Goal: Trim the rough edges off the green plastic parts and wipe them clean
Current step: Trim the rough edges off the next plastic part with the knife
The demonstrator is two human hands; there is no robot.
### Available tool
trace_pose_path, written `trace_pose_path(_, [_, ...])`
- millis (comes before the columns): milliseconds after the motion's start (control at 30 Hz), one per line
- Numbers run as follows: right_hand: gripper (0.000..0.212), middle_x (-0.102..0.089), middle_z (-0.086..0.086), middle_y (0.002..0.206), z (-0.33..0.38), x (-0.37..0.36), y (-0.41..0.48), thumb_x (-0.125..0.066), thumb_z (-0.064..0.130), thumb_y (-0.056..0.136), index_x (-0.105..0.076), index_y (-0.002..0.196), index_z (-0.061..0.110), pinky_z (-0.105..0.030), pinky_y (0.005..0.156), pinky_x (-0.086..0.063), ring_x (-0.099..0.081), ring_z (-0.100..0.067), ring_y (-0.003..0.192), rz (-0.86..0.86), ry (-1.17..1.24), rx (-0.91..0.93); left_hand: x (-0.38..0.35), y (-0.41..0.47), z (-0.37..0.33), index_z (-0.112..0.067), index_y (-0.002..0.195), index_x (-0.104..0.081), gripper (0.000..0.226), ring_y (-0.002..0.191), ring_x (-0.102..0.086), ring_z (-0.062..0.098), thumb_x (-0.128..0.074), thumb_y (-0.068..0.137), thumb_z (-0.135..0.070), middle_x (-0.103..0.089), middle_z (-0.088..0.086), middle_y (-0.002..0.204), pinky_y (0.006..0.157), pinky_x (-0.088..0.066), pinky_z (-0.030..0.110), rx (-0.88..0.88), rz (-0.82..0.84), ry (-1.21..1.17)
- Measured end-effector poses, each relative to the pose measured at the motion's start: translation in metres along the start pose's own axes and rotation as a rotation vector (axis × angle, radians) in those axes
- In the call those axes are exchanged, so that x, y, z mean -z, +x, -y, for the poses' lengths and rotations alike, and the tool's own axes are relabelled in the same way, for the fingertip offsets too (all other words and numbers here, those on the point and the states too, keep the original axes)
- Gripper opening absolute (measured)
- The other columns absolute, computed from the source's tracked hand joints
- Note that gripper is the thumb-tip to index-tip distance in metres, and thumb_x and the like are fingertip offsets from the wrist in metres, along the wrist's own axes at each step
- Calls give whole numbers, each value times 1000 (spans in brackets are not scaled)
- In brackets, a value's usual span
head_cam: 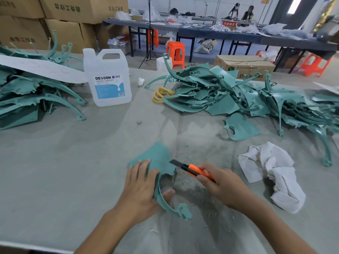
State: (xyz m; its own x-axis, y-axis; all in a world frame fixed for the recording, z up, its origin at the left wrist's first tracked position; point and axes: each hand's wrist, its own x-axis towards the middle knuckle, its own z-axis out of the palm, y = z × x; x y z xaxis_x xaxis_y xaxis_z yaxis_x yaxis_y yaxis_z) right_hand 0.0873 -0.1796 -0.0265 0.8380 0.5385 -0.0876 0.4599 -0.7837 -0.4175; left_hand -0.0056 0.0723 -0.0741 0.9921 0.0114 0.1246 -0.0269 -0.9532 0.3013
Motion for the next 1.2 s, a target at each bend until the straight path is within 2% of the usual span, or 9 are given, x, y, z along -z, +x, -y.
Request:
trace_pose_path(100, [24,-57,12,77,0,-2,-3,-47,52,102,-50,123,42,-35,69,-49,-57,-14,73,25,-104,22,-2,0,0,-9,116,-59,86,133,-43,43,-25,88,-82,-49,19,139,113,-31,59,7,19,-15])
trace_pose_path(167, [23,-56,14,76,-2,-2,-4,-46,54,102,-49,121,42,-34,65,-46,-55,-11,70,5,-137,47,-5,0,1,-10,116,-60,84,132,-45,44,-25,89,-81,-50,20,139,112,-34,60,12,19,-10])
trace_pose_path(333, [24,-51,19,86,-1,-4,-4,-41,55,102,-43,125,46,-33,64,-39,-56,-12,79,18,-214,75,-11,0,4,-11,119,-59,82,134,-44,43,-28,89,-80,-51,19,140,113,-33,59,19,-19,11])
trace_pose_path(467, [25,-58,18,96,-3,-6,-2,-38,55,103,-40,128,47,-34,69,-45,-64,-17,90,11,-211,40,-11,-1,3,-12,122,-59,80,136,-42,43,-26,90,-79,-50,18,143,114,-31,60,21,-5,4])
trace_pose_path(633, [23,-53,20,89,-3,-10,-7,-38,55,103,-38,124,48,-35,69,-47,-61,-17,83,23,-197,63,-9,-1,2,-11,119,-60,74,133,-45,43,-34,90,-73,-52,19,140,113,-34,60,29,-6,27])
trace_pose_path(800, [24,-59,16,93,0,-13,-7,-36,56,103,-40,124,45,-35,68,-46,-59,-15,81,-18,-203,59,-11,-1,4,-12,126,-57,80,139,-37,42,-25,91,-77,-46,18,146,118,-26,57,28,6,23])
trace_pose_path(1000, [23,-58,15,90,3,-12,-6,-34,57,104,-39,123,45,-34,62,-40,-52,-14,72,-47,-216,53,-13,-1,5,-11,123,-59,80,136,-40,44,-26,91,-77,-48,20,144,116,-29,59,26,2,14])
trace_pose_path(1100, [23,-58,14,87,4,-18,-11,-37,55,103,-41,123,44,-36,66,-46,-58,-18,77,-36,-174,49,-15,-1,6,-14,125,-55,81,139,-36,42,-21,92,-79,-46,18,146,118,-26,57,27,3,17])
trace_pose_path(1200, [23,-56,14,84,3,-17,-14,-39,55,103,-42,123,44,-37,68,-49,-59,-18,78,-8,-159,39,-15,-1,7,-14,121,-55,76,135,-42,43,-22,94,-78,-49,18,141,114,-33,60,18,0,25])
